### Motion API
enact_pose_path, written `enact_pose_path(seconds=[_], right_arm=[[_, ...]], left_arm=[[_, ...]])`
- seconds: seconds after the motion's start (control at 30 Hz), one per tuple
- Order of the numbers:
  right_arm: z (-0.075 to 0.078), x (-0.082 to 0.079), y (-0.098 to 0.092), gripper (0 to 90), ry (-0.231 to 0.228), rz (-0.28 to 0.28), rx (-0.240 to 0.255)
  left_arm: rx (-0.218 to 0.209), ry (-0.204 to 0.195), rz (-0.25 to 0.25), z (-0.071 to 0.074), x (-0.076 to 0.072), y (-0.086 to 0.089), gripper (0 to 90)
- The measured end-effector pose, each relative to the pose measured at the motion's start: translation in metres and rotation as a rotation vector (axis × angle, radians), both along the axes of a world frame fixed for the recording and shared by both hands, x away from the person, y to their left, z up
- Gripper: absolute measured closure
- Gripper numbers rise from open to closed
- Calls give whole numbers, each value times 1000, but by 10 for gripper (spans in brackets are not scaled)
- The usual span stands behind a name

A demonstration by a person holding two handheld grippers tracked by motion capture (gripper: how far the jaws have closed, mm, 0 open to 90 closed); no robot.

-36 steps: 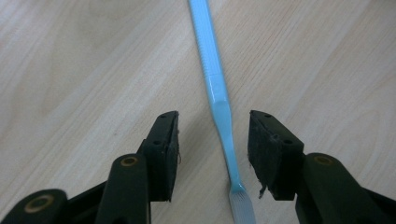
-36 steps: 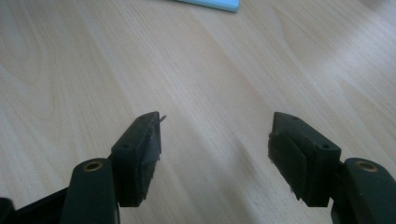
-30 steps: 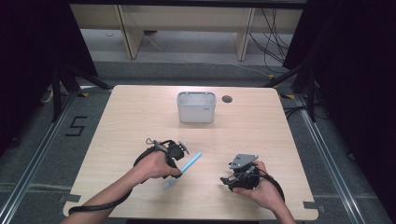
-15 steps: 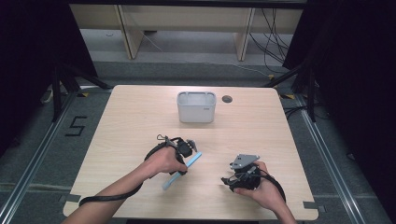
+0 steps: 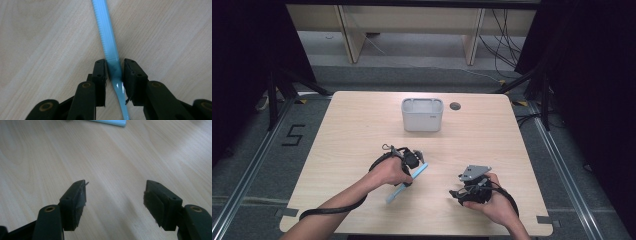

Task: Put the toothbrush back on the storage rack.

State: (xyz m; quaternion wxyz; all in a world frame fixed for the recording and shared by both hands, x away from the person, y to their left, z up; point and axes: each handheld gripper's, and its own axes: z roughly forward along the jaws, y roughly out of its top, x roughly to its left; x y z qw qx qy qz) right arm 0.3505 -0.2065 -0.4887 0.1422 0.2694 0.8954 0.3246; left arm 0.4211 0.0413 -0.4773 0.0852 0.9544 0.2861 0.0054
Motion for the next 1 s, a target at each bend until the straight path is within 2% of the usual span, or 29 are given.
enact_pose_path(seconds=[0.07, 0.1, 0.17, 0.2, 0.3, 0.5, 0.63, 0.67, 0.73, 0.77, 0.83, 0.9, 0.93, 0.97, 1.0], right_arm=[[0, 0, 0, 350, -1, 6, -2], [-1, 2, -1, 350, -16, 25, -6], [-1, 2, -1, 350, -22, 26, -7], [0, 2, -1, 350, -29, 31, -9], [0, 2, -1, 350, -29, 32, -7], [1, 2, -1, 350, -19, 25, -3], [1, 2, -1, 358, -20, 30, -10], [2, 0, -1, 363, 9, 9, -18], [2, 0, -2, 370, 11, 25, -17], [3, 1, -3, 377, 19, 40, -34], [4, 2, -3, 380, 18, 55, -40], [8, 3, -3, 381, 32, 118, -62], [9, 2, -2, 382, 56, 121, -69], [9, 2, -2, 382, 56, 121, -69], [10, 1, 0, 383, 80, 155, -89]], left_arm=[[8, -2, -11, 0, 0, 0, 714], [12, -2, -13, 1, 0, -1, 714], [16, -7, -22, 1, -1, -1, 721], [20, -23, -33, 0, -2, -2, 730], [23, -24, -41, 1, -4, -2, 753], [25, -59, -91, 0, -9, -3, 779], [15, -53, -141, 1, -13, -1, 780], [10, -54, -150, 3, -15, 0, 780], [1, -63, -176, 7, -19, 2, 780], [-5, -67, -189, 9, -22, 4, 780], [-12, -68, -221, 13, -28, 7, 780], [-23, -78, -246, 18, -34, 10, 780], [-26, -79, -260, 20, -38, 11, 779], [-34, -87, -272, 22, -41, 12, 779], [-36, -90, -284, 23, -44, 13, 780]])
